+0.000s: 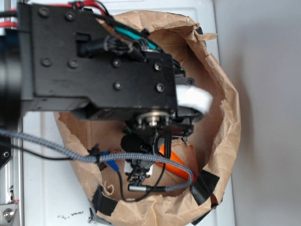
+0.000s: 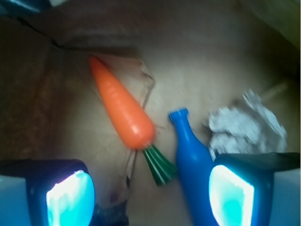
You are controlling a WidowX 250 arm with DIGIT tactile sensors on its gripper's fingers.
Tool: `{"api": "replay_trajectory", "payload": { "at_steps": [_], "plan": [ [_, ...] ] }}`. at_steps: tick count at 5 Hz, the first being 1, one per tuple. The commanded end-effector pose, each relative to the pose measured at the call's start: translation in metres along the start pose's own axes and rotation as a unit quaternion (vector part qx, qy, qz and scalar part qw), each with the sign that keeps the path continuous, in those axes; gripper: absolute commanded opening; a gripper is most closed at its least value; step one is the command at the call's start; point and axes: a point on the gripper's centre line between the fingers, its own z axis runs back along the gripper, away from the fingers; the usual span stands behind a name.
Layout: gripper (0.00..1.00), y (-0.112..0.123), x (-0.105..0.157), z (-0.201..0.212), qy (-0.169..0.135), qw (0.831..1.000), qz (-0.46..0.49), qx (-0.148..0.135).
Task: Grab the carrot.
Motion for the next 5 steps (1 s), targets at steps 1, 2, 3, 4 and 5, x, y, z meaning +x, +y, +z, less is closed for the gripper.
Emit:
{"api": "replay_trajectory", "payload": {
  "at_steps": [1,2,3,4,5],
  "plan": [
    [1.00,0.010,0.017,-0.030,-0.005,0.999,-0.032,-0.003],
    [1.00,0.013,0.037,-0.040,0.001,0.997,-0.063,-0.043],
    [1.00,0.006,0.051,-0.037,-0.009,0.997,-0.065,-0.045],
    [1.00,0.001,0.060,-0.049,-0.009,0.997,-0.065,-0.038],
    [1.00,-0.005,0.056,-0.055,-0.007,0.997,-0.072,-0.032]
  ]
}}
